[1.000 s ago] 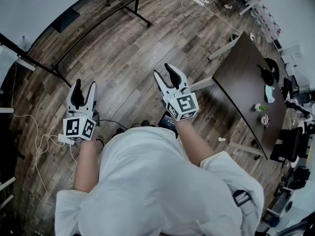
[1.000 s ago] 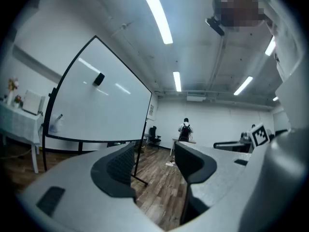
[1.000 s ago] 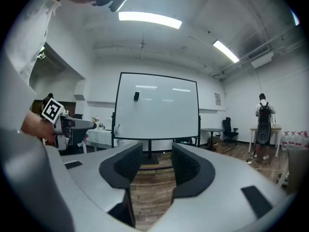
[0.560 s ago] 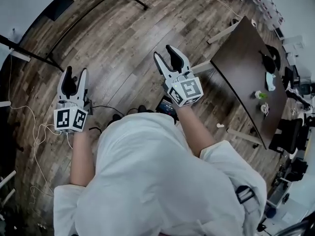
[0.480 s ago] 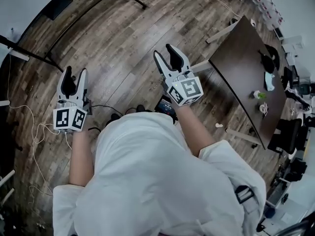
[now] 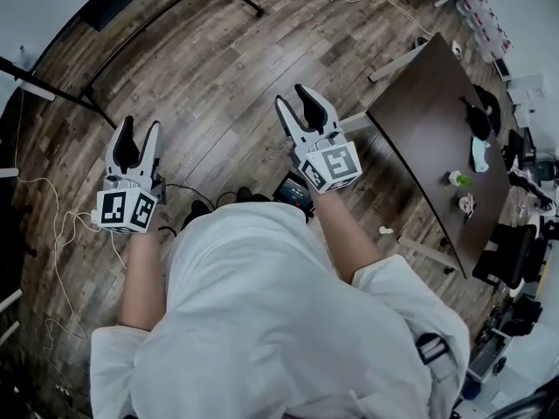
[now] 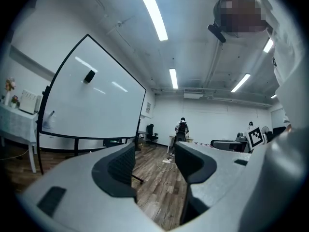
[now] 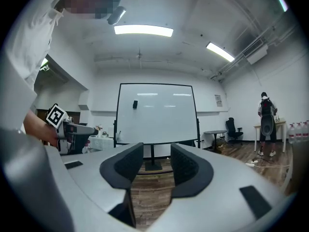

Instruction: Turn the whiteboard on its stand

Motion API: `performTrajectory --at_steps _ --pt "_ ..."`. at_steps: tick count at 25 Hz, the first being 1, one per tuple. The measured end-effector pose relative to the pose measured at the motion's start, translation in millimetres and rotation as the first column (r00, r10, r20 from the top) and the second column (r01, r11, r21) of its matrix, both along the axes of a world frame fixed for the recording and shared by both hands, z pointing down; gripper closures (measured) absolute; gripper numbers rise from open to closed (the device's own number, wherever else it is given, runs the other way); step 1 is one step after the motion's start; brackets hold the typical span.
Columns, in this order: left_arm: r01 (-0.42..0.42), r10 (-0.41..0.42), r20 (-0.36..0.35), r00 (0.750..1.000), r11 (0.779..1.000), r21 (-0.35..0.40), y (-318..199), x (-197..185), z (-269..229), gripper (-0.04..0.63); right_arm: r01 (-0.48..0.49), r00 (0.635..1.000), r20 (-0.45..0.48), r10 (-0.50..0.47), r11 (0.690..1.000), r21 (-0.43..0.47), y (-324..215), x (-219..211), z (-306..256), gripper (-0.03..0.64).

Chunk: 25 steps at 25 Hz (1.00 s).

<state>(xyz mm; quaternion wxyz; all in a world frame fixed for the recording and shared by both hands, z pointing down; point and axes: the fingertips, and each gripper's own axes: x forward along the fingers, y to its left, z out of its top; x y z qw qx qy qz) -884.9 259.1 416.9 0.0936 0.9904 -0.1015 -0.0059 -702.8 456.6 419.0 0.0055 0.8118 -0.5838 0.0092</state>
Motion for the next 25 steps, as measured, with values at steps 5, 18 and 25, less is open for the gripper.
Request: performTrajectory --at_steps 5,18,25 --pt "-0.008 0.007 0.021 1.0 0.999 0.044 30.5 18.1 -0.4 0.35 0.001 1.0 0.023 -0.001 1.0 -0.023 24.7 11.9 17.1 0.462" --pt "-0.016 0.015 0.054 0.998 1.0 0.009 35.8 53.2 13.4 0.35 -0.017 0.998 0.065 0.02 0.999 -0.038 35.7 41.1 36.9 0.433" --pt "-0.013 0.013 0.015 1.0 1.0 -0.019 -24.2 96.3 20.6 0.35 -0.053 0.997 0.045 0.056 0.997 -0.061 -1.4 91.3 30.6 0.431"
